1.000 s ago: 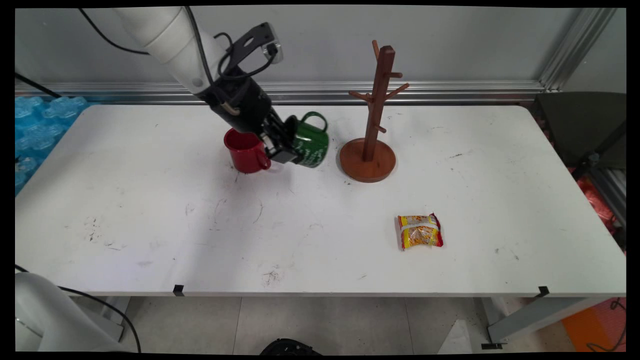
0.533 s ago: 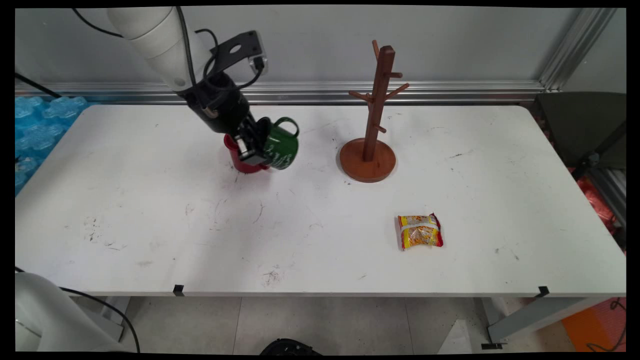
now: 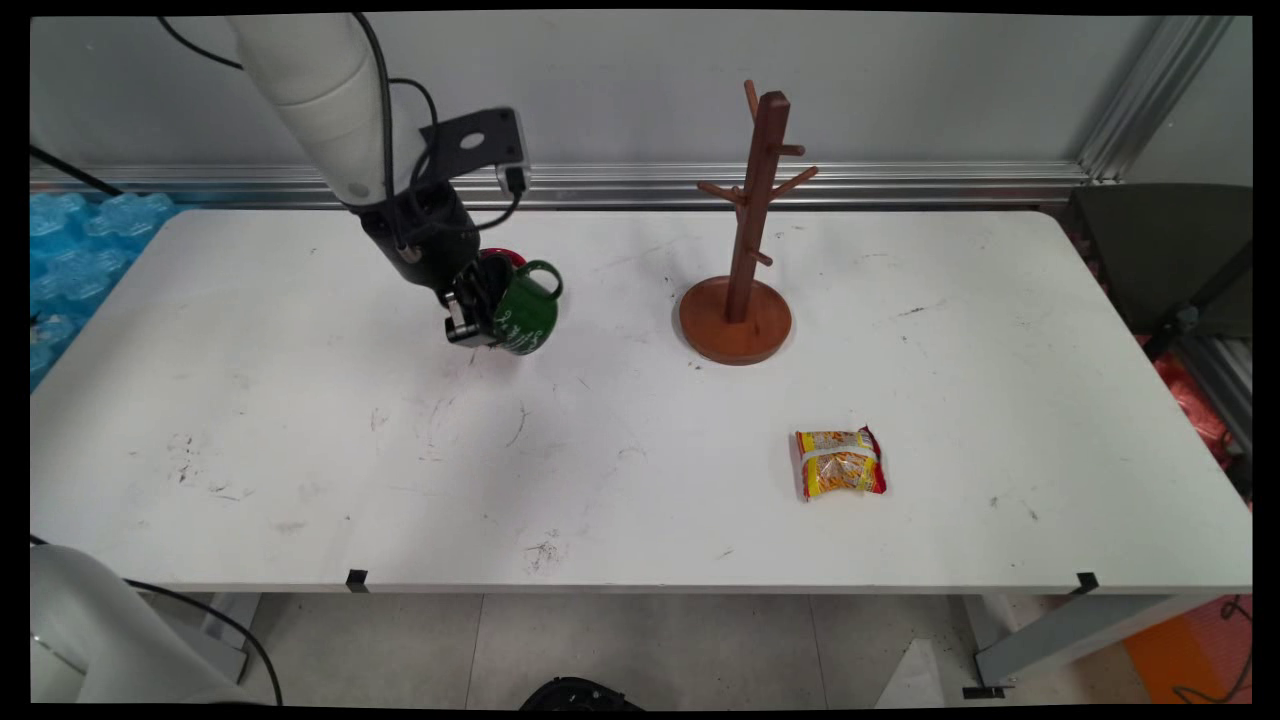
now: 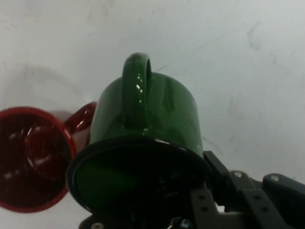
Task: Place the picked object on the table
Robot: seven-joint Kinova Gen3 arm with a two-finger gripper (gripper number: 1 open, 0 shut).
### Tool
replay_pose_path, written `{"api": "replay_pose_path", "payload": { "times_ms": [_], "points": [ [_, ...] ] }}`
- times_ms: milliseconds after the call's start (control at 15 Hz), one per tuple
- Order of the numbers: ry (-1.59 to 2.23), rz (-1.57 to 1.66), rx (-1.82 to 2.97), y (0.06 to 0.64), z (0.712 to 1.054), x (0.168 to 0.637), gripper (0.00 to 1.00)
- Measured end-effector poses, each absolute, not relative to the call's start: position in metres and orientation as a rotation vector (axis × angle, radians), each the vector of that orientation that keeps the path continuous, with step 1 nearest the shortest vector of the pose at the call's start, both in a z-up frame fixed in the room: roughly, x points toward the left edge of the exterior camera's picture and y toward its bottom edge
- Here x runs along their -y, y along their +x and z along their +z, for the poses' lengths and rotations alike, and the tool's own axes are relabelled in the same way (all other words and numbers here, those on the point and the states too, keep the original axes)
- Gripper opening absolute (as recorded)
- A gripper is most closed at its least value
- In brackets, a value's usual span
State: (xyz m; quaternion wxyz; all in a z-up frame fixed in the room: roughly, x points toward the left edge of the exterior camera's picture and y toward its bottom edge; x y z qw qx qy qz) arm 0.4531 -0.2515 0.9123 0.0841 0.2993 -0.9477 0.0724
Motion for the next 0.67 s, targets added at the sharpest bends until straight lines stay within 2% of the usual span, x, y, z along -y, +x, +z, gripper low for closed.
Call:
{"api": "replay_pose_path", "payload": {
  "times_ms": [667],
  "points": [
    [0.939,0.162,3.008,0.446,0.874,0.250,0.00]
  ]
}}
